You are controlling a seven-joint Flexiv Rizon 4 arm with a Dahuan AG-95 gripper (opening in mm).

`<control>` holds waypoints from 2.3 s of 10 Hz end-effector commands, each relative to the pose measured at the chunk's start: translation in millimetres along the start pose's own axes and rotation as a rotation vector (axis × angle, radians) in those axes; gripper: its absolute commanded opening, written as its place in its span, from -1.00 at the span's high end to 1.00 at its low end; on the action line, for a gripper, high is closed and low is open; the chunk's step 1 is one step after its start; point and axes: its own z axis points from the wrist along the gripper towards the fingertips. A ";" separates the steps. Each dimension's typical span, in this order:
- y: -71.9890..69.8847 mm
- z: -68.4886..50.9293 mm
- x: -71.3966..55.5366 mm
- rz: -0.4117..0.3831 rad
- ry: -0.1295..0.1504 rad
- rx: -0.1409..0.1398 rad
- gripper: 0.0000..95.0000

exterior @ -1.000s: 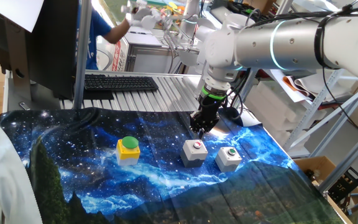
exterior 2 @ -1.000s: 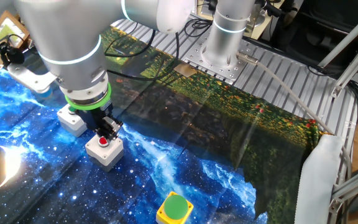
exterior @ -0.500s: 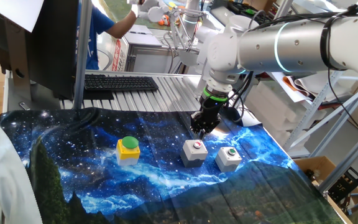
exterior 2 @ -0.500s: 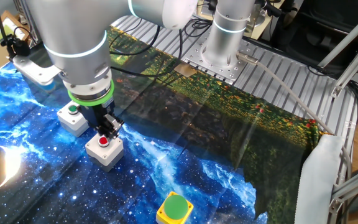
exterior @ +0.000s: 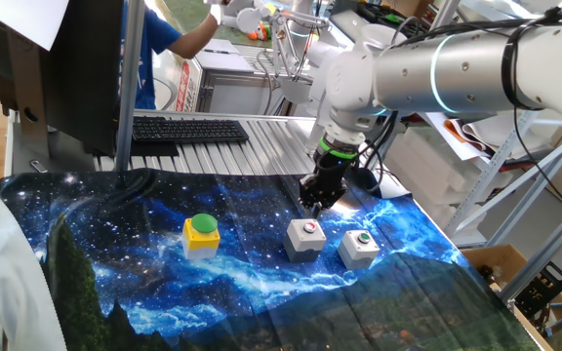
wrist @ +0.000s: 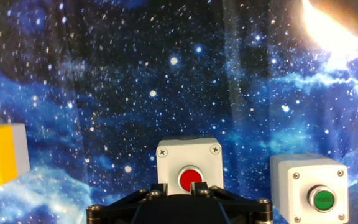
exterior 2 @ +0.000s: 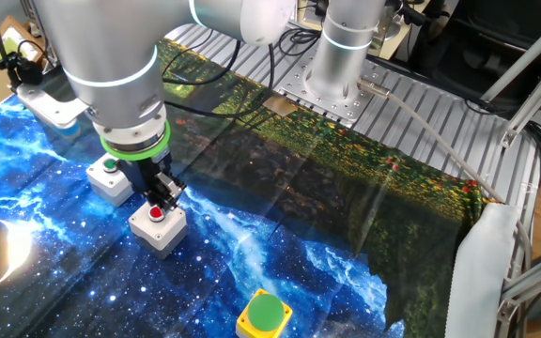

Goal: Press three buttons from left to right in sequence

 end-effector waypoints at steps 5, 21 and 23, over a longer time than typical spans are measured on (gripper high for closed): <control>11.4 11.3 -9.7 -0.011 -0.019 0.039 0.60; 8.9 20.7 -9.5 0.054 -0.011 0.043 -0.20; 16.2 20.5 -6.7 0.062 -0.010 0.044 -0.20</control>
